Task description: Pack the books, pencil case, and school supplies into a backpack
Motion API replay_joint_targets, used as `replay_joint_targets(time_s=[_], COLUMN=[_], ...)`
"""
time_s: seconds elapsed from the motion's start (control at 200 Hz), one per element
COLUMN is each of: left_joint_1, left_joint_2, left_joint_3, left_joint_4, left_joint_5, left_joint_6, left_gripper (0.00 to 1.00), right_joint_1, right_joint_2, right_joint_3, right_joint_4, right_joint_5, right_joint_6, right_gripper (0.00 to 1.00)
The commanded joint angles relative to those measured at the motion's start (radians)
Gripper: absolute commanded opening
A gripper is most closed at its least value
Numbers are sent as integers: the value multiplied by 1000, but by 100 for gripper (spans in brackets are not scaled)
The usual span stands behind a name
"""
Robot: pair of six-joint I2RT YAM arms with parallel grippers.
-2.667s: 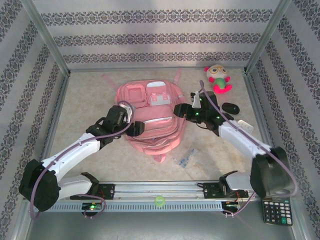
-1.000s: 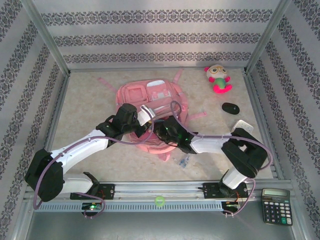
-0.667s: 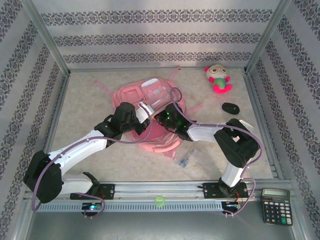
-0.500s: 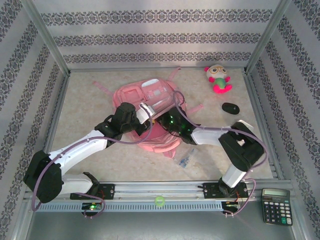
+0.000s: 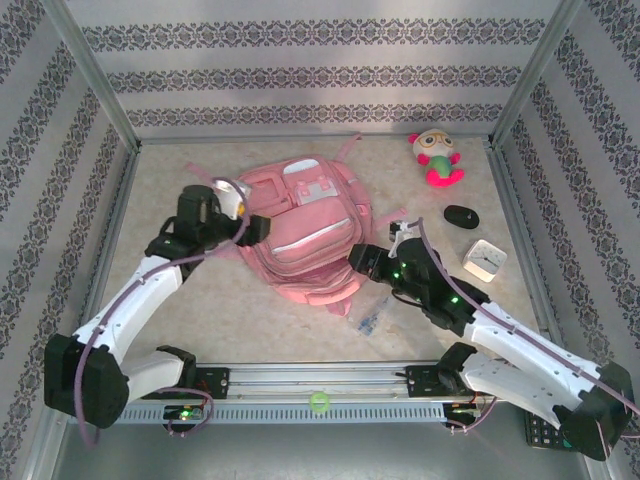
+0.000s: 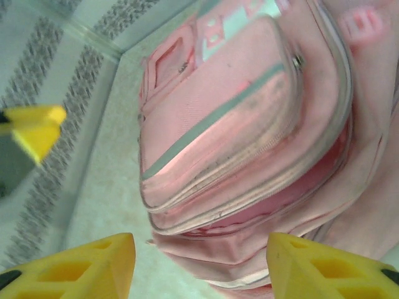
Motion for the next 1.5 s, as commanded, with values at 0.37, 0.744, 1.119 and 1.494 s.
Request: replay_joint_targets(time_s=[0.37,0.744,1.119,1.494], left_joint_1=[149,179,179,181], left_joint_2=[357,504,434,381], left_joint_3=[103,114,30,5], left_joint_4=[-21,-11,-7,-53], left_joint_5=[182,260,319,255], left_joint_6=[-231,-209,-227,-204], left_gripper=[82,80,59,28], right_joint_1=[129,70,20,0], right_joint_2=[550,630,644,635], right_joint_3=[359,278,273,275], right_joint_4=[-143,-115,-106,-102], right_joint_5=[-157,-201,-222,-224], right_joint_6=[-1137,-1102,-1029,-973], right_gripper=[57,48,43,41])
